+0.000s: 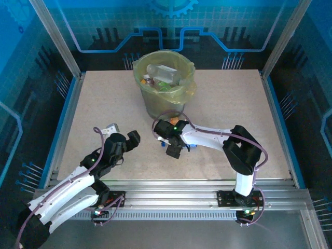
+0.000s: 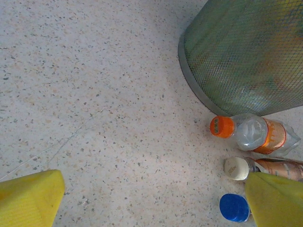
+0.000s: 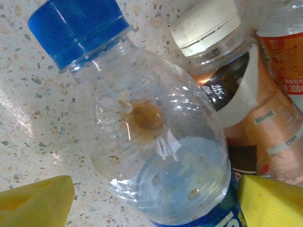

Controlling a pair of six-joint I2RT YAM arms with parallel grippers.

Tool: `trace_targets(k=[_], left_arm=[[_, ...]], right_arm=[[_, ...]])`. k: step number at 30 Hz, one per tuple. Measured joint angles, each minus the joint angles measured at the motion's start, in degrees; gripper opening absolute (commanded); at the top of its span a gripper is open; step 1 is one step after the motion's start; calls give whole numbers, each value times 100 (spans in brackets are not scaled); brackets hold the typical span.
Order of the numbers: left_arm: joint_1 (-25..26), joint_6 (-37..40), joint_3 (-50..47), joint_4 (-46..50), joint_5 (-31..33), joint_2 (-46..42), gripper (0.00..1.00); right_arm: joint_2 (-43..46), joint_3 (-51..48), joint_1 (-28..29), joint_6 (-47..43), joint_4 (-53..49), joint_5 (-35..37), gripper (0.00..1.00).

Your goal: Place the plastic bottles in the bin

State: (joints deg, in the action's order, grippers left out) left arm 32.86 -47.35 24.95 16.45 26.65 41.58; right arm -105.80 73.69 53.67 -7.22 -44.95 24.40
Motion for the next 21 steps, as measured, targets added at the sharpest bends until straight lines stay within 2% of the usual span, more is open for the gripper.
trace_targets(k=[8, 17, 21], left_arm=[[-2, -79, 0, 48, 103, -7, 99], [-13, -81, 0, 131, 164, -50, 99], [-22, -81, 0, 140, 168, -72, 99]], right_arm=[[-179, 0, 4, -15, -70, -234, 82], [-378, 0, 70, -13, -111, -560, 82], [-511, 66, 72, -52, -162, -691, 74]])
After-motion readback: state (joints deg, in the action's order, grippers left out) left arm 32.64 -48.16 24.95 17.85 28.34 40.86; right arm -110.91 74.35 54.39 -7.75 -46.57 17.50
